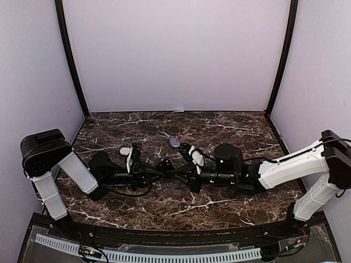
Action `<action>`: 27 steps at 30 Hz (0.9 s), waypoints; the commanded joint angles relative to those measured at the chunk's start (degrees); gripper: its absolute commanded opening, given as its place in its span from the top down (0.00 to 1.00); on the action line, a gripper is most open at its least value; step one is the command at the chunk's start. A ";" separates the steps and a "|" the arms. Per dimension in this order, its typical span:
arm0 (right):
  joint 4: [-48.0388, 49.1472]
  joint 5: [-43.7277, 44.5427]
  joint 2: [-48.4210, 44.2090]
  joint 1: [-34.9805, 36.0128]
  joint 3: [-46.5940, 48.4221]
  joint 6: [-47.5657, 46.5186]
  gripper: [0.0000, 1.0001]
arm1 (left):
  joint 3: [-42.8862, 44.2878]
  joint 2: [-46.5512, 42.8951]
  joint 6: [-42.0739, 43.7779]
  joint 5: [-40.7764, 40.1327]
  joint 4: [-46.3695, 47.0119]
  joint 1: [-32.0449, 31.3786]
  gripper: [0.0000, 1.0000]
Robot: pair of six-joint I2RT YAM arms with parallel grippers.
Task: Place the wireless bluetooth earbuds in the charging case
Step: Adjust the right earbud in the right side groove of the charging case, then pick up the left earbud from the center of the board.
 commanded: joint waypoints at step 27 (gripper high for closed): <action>-33.48 26.65 -24.89 -11.19 -7.36 10.89 0.85 | -2.01 0.98 13.79 -3.06 1.90 -0.74 0.83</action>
